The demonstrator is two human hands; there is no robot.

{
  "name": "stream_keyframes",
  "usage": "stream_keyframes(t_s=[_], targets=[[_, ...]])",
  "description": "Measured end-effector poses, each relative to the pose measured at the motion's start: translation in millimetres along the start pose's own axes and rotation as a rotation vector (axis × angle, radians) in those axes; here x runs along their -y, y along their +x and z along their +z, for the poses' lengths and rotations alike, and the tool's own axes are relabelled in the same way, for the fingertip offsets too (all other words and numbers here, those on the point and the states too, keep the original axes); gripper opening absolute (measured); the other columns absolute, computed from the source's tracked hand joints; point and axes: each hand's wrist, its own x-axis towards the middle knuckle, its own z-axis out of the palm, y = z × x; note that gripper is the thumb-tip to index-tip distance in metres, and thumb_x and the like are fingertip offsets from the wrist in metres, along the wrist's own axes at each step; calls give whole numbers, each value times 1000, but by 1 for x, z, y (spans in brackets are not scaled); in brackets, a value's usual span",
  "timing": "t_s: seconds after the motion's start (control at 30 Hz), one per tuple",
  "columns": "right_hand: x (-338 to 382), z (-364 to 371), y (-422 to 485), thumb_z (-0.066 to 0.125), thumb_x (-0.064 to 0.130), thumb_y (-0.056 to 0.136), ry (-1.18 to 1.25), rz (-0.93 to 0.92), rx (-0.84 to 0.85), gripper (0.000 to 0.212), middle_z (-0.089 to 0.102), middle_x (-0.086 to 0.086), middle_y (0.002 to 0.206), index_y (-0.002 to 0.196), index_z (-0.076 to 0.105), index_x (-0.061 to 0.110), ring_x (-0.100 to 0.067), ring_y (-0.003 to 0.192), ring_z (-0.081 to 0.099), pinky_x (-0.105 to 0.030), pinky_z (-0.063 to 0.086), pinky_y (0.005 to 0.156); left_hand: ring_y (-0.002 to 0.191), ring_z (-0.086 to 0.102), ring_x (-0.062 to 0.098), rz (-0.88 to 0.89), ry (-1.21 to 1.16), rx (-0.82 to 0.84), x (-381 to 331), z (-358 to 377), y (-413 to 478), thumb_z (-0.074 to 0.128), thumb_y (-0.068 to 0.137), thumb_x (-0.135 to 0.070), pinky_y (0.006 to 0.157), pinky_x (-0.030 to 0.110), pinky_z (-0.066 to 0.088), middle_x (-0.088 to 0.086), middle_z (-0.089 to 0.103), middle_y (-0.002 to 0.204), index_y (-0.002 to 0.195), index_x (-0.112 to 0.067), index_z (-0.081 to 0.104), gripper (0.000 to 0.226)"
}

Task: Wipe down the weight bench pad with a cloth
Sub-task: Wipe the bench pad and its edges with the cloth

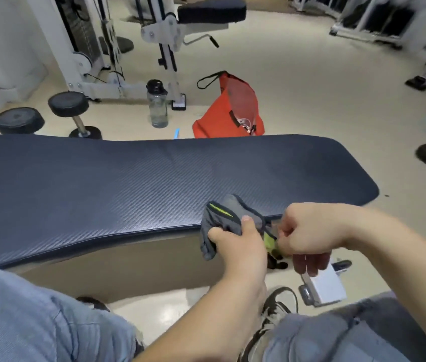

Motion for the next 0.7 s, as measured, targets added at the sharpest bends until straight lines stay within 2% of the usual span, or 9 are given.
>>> stream_keyframes(t_s=[0.1,0.17,0.23,0.33,0.43,0.5,0.57,0.6,0.7], targets=[[-33,16,-3,65,37,94,152,71,-95,37,78,-17,92,94,69,0,-31,78,79,-35,64,57,110,56,26,-84,20,87,-2,11,-3,59,96,-37,103,41,45,7,55,124,123,-13,37,42],[-44,29,-3,67,50,91,268,97,-121,46,75,-17,102,101,69,5,-28,83,79,-40,66,61,105,60,23,-115,32,212,-5,18,-9,62,95,-36,93,37,49,6,60,119,121,-13,44,40],[-49,38,-3,66,55,90,503,119,-87,54,71,-19,105,108,66,4,-25,76,77,-38,64,58,99,65,20,-139,4,324,-10,28,-13,66,93,-34,77,30,52,7,65,114,119,-12,49,37],[-54,53,1,65,53,94,855,126,-135,51,66,-17,96,108,63,4,-25,66,71,-36,61,56,95,71,24,-188,-43,455,-20,38,-17,68,89,-33,77,34,60,10,71,113,123,-14,54,41],[-56,65,16,62,53,97,1159,70,-247,49,70,-9,80,103,67,5,-30,81,71,-42,63,73,75,65,21,-169,126,645,-29,26,-23,61,94,-43,58,27,51,2,69,94,107,-21,56,26],[-56,64,26,57,49,101,1308,62,-322,46,74,-10,86,107,71,5,-31,87,70,-48,62,85,77,61,12,-104,297,735,-30,18,-20,52,99,-45,66,28,44,-5,64,93,113,-27,59,24],[-54,59,33,53,44,104,1422,66,-410,44,74,-15,94,113,69,3,-33,83,70,-52,59,93,81,62,3,-43,386,731,-33,14,-19,50,100,-41,74,29,43,-9,66,98,132,-33,56,33],[-52,56,36,53,42,105,1462,53,-442,43,74,-17,94,114,67,2,-33,78,72,-51,59,93,75,63,1,-25,397,718,-36,14,-20,51,100,-37,73,28,43,-9,67,92,132,-31,58,33],[-42,59,47,71,42,93,1480,30,-467,53,80,-18,98,124,62,1,-28,80,77,-50,60,94,63,61,15,89,504,622,-43,17,-21,52,94,-18,60,26,43,-2,68,74,90,-18,68,17]])
